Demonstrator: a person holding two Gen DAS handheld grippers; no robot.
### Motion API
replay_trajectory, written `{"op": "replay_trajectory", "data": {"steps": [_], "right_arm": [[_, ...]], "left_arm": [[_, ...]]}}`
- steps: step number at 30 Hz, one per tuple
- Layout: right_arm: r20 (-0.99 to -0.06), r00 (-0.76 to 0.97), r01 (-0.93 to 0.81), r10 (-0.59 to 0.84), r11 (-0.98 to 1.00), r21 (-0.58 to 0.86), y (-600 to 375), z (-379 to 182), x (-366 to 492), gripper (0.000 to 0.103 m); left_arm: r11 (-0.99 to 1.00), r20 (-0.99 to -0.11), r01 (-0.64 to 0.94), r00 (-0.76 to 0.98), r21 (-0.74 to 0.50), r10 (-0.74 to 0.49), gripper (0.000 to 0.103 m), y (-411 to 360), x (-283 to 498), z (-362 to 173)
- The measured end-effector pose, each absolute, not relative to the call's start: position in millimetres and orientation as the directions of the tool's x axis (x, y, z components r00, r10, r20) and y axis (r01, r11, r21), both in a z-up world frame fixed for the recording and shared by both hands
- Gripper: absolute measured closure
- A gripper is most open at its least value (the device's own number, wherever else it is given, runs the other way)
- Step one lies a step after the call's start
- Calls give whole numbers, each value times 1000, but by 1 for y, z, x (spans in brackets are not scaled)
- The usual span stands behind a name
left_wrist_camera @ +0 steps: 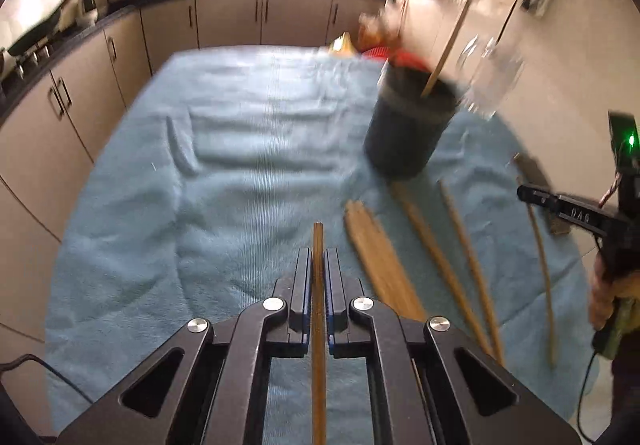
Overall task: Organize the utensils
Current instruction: 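Lift both held chopsticks and carry them above the black holder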
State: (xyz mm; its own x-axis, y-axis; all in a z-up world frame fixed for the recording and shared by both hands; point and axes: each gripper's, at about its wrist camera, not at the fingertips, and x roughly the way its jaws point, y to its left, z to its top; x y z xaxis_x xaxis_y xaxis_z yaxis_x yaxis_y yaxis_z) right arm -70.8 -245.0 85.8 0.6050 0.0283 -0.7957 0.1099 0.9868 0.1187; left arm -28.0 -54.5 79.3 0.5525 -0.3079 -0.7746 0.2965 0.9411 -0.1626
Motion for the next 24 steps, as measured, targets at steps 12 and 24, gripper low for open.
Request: {"op": "replay_trajectory", "data": {"steps": [12,24], "right_arm": [[-605,796,82,30,984,157,-228,156,-169,98],[-485,873,20,39,993,116,-204,198,-218,98]], "left_arm": [[951,-601,263,737,-164,-308,98,-41,-109,157],[946,-488,271,811,-175,-323,98,-33,-160,195]]}}
